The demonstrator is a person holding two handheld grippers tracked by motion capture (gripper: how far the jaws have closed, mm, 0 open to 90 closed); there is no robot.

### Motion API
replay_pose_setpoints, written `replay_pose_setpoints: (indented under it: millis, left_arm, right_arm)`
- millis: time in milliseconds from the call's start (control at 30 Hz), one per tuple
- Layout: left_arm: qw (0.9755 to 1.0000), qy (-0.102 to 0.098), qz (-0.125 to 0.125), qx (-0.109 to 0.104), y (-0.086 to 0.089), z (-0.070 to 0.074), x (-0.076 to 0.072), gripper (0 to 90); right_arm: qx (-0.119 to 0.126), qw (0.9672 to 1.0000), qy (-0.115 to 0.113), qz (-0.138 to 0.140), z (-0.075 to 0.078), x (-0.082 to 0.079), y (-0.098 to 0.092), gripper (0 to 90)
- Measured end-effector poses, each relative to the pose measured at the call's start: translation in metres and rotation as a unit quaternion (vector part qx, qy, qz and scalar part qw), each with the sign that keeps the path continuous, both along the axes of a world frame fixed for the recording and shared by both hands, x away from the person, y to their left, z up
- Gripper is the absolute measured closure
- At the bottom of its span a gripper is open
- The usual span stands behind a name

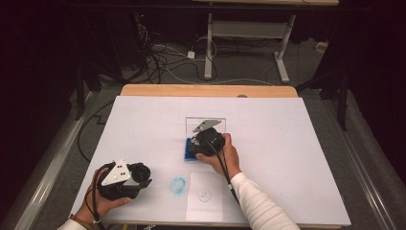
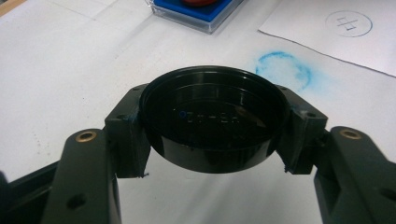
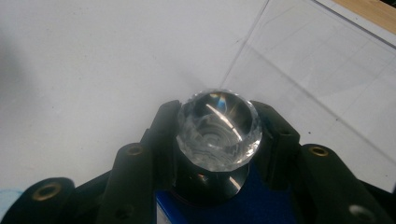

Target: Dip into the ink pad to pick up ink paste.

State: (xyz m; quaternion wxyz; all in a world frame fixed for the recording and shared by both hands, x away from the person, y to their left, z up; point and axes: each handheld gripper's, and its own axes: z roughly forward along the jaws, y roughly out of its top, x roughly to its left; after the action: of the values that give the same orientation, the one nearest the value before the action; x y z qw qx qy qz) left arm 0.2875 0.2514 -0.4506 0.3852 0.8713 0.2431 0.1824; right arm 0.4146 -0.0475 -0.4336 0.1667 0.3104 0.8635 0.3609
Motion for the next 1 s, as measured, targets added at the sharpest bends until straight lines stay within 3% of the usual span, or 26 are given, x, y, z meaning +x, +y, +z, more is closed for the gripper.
replay_pose_setpoints:
  millis: [233, 533, 633, 1000]
  left_arm:
    - [1.0, -0.002, 0.001, -0.003, 0.0, 0.001, 0.001, 36.2]
    - [1.0, -0.003, -0.001, -0.001, -0.002, 0.002, 0.0, 36.2]
    - [1.0, -0.003, -0.002, 0.001, -0.002, 0.001, 0.0, 36.2]
    - [1.0, 0.001, 0.003, -0.005, 0.001, 0.0, 0.002, 36.2]
  right_arm:
    - [0.024, 0.9997, -0.007, -0.009, 0.01, -0.001, -0.014, 57.0]
    - [0.051, 0.9977, -0.044, -0.003, 0.035, -0.018, -0.035, 57.0]
    - [0.049, 0.997, -0.06, -0.003, 0.041, -0.024, -0.041, 57.0]
    - [0.073, 0.9947, -0.068, 0.026, 0.054, -0.04, -0.054, 57.0]
